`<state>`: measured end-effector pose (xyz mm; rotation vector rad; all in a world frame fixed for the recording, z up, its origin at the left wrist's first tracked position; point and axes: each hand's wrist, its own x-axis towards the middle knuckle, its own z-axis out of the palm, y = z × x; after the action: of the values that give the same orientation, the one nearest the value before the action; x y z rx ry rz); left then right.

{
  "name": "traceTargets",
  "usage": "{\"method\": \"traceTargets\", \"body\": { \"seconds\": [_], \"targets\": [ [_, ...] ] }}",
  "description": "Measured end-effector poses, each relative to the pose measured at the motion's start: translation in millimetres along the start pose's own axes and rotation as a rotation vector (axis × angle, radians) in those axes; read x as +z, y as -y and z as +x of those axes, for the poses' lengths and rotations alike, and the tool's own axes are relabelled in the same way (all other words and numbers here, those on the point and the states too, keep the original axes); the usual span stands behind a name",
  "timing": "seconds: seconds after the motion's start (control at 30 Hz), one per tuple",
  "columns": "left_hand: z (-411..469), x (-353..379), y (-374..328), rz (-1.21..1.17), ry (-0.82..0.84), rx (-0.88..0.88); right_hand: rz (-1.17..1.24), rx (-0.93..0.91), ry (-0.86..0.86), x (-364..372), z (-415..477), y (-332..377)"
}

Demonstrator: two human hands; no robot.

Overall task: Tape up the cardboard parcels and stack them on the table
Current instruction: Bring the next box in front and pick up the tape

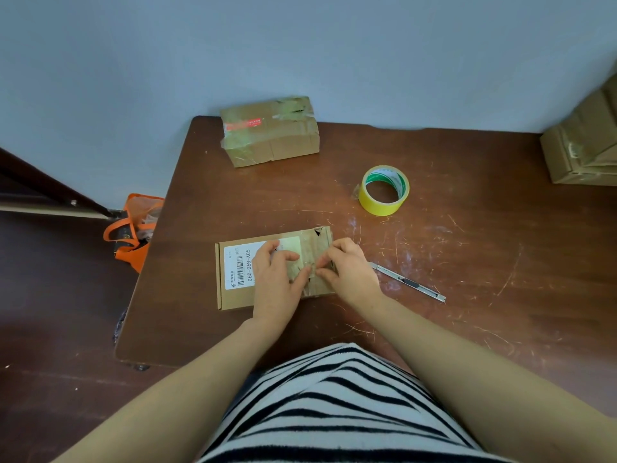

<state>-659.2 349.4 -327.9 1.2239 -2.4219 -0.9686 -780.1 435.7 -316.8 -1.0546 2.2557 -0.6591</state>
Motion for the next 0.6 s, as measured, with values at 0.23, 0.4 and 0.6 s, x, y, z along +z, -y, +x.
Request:
{"method": "traceTargets", "body": {
  "seconds": [0.23, 0.4, 0.6],
  "targets": [
    [4.6, -0.9, 7.6, -0.009, 0.010, 0.032, 0.020, 0.011, 0.013, 0.9, 0.9, -0.6],
    [9.9, -2.3, 9.7, -0.012, 0.027, 0.045, 0.037, 0.009, 0.011, 2.9, 2.2, -2.2],
    [11.2, -3.8, 6.6, -0.001, 0.019, 0.057, 0.146, 0.024, -0.117, -5.3, 8.3, -2.6]
  ]
}}
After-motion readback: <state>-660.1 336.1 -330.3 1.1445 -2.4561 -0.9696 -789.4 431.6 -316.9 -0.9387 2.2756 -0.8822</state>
